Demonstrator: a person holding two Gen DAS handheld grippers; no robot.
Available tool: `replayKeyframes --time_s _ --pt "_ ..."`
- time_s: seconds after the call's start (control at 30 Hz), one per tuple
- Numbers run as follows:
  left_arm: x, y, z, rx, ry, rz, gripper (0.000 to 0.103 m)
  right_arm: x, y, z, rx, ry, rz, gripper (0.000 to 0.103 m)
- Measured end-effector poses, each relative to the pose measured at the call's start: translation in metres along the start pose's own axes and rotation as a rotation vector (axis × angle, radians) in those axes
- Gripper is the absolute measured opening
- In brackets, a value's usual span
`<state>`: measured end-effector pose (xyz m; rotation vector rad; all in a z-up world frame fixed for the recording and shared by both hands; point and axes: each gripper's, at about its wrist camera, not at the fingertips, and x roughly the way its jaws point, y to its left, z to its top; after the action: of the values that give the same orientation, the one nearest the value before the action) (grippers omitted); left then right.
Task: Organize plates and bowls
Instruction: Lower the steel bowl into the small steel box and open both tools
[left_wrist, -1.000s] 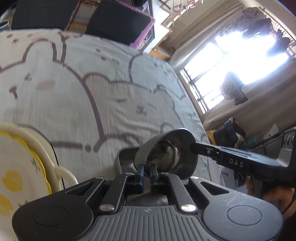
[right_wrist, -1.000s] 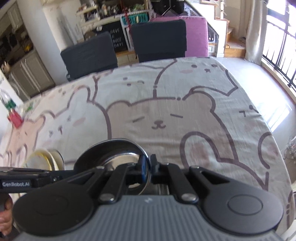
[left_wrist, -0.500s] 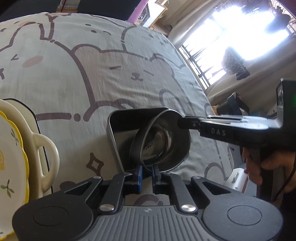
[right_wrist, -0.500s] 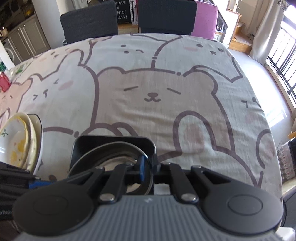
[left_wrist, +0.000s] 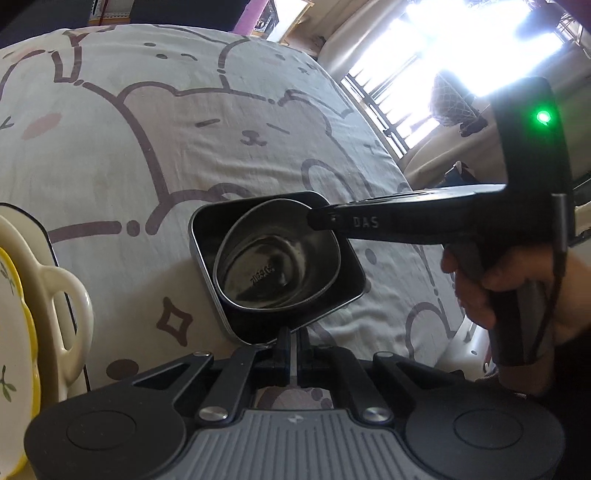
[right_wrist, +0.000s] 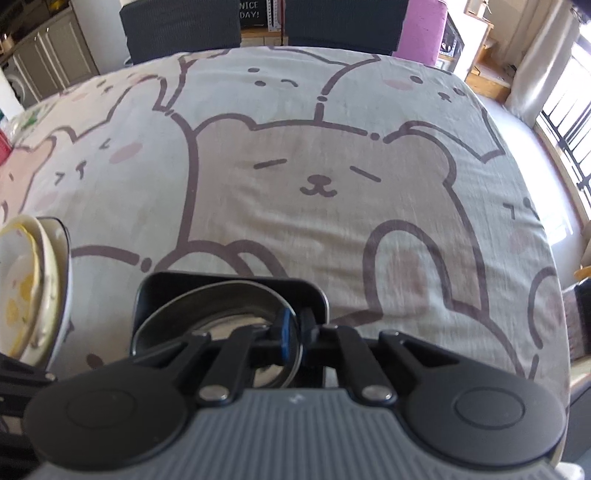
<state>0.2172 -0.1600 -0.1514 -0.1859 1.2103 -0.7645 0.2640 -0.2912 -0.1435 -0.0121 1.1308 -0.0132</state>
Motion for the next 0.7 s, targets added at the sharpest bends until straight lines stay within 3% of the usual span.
replayKeyframes --time_s 0.27,0.5,0.53,0.63,0.7 --pt "-0.013 0.004 0.007 0.006 -0.041 0.005 0.003 0.006 0.002 0.003 -0.007 -0.016 -0.004 0.012" --pt "-0.03 0.012 0.02 0.002 -0.118 0.057 0.009 0.003 -0.003 0.005 0.009 -0.031 0.023 0.036" --pt "-0.031 0.014 0.022 -0.004 -0.126 0.065 0.013 0.001 -0.004 0.005 0.012 -0.035 0.029 0.038" --pt "-0.033 0.018 0.027 -0.01 -0.145 0.097 0.028 -0.01 -0.004 0.004 0.011 -0.069 0.032 0.058" --pt "-0.032 0.021 0.029 -0.009 -0.146 0.117 0.031 -0.018 -0.006 0.003 0.017 -0.098 0.037 0.062"
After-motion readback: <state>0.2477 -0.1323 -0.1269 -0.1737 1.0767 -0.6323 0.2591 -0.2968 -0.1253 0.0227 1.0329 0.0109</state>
